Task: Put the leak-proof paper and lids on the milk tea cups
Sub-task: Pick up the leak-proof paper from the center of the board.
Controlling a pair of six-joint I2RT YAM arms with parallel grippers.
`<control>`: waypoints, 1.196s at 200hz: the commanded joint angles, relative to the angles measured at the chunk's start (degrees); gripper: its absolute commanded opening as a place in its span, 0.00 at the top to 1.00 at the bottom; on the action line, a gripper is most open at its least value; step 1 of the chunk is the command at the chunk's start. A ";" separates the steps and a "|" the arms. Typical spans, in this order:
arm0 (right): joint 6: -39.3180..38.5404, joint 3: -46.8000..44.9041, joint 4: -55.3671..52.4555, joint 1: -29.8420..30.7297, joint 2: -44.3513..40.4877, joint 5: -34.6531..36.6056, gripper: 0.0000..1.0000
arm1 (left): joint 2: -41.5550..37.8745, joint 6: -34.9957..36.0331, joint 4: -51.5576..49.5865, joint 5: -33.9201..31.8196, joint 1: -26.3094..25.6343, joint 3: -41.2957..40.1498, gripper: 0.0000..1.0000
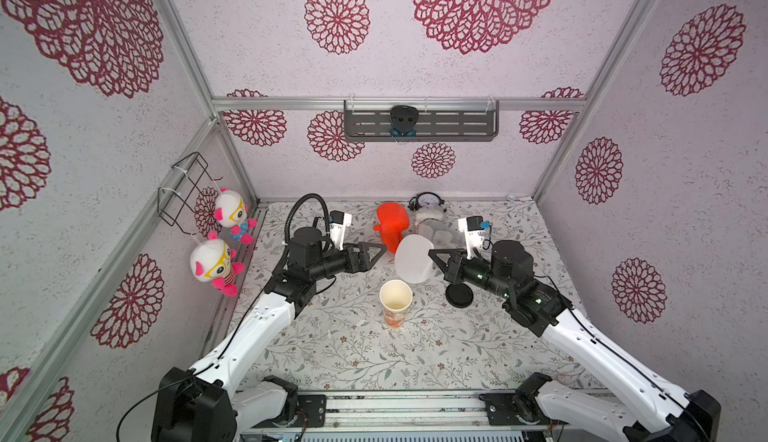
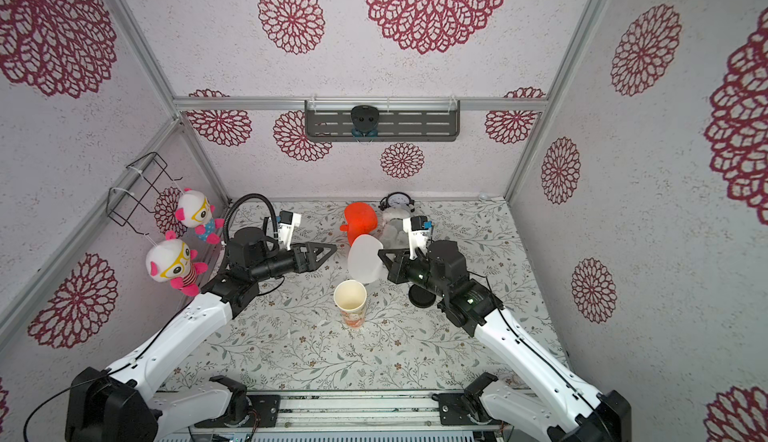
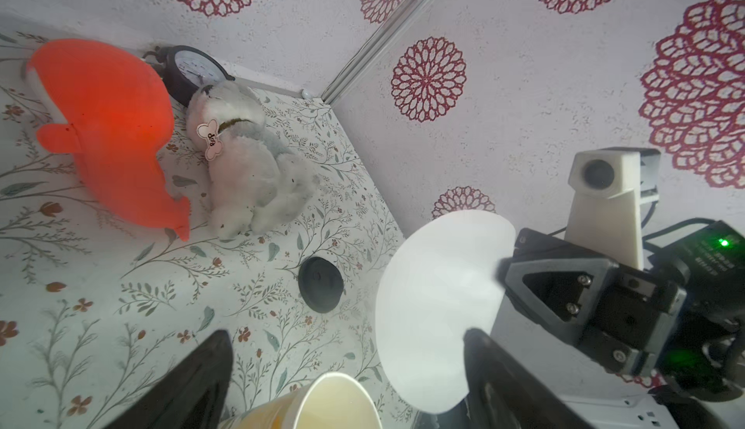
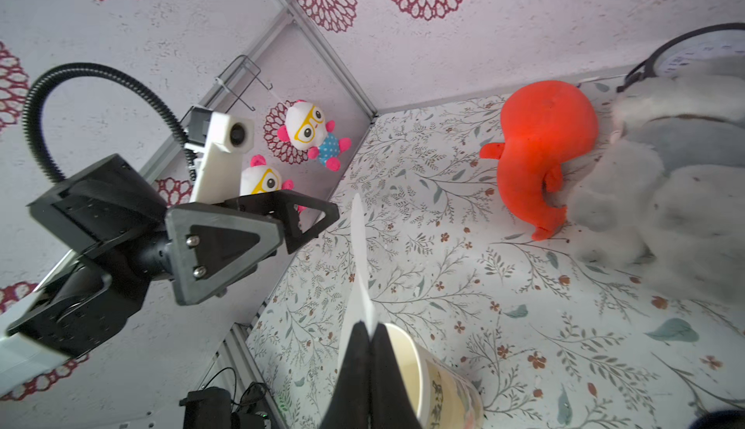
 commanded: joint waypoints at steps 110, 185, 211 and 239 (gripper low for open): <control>6.12 -4.47 14.59 0.26 1.26 -7.58 1.00 | 0.74 -8.40 13.68 3.94 -3.83 -5.18 0.49; 5.54 -4.50 11.63 0.31 2.35 -6.88 1.00 | -2.53 -8.60 9.97 3.40 -3.92 -6.88 0.96; 5.45 -4.77 11.02 0.31 2.18 -7.07 1.00 | -4.03 -8.83 8.51 3.41 -4.01 -7.61 1.00; 4.55 -5.12 9.17 0.31 1.23 -6.99 0.84 | -5.45 -9.56 5.67 2.73 -4.43 -7.66 1.00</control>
